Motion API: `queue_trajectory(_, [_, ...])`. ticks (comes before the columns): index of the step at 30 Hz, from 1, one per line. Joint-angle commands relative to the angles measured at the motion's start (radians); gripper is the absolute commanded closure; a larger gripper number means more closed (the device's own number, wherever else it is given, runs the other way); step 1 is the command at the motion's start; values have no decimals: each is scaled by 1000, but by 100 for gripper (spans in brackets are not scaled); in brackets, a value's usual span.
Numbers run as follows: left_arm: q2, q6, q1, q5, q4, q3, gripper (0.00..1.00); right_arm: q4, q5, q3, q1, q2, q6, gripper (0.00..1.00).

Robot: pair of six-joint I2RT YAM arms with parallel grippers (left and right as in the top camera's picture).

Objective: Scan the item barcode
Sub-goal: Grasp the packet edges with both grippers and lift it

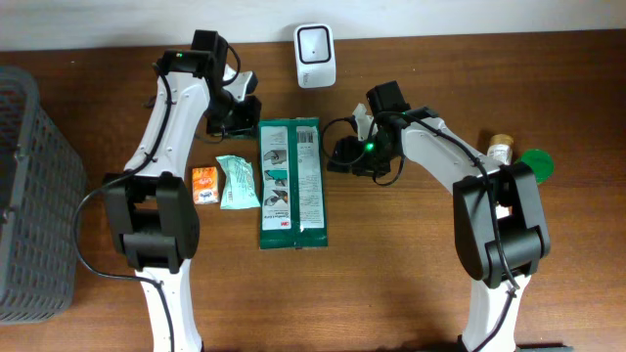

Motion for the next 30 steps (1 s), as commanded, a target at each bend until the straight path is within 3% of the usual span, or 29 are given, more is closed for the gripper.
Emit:
queue_trajectory(1, [20,-28,-2,-43,3,-57,100,2,-13,-9,-1,3,8,37])
queue_trajectory(8, [20,-27,-23,25,83,-191,100,2,-13,-9,-1,3,8,37])
queue_trajectory(23, [21,-73,-55,-13,207,-311,100,-44,-33,-12,3,3,-3,41])
queue_trajectory(30, [21,-113,-55,-2,264,-383,100,90,-232,-130,7,3,-49,44])
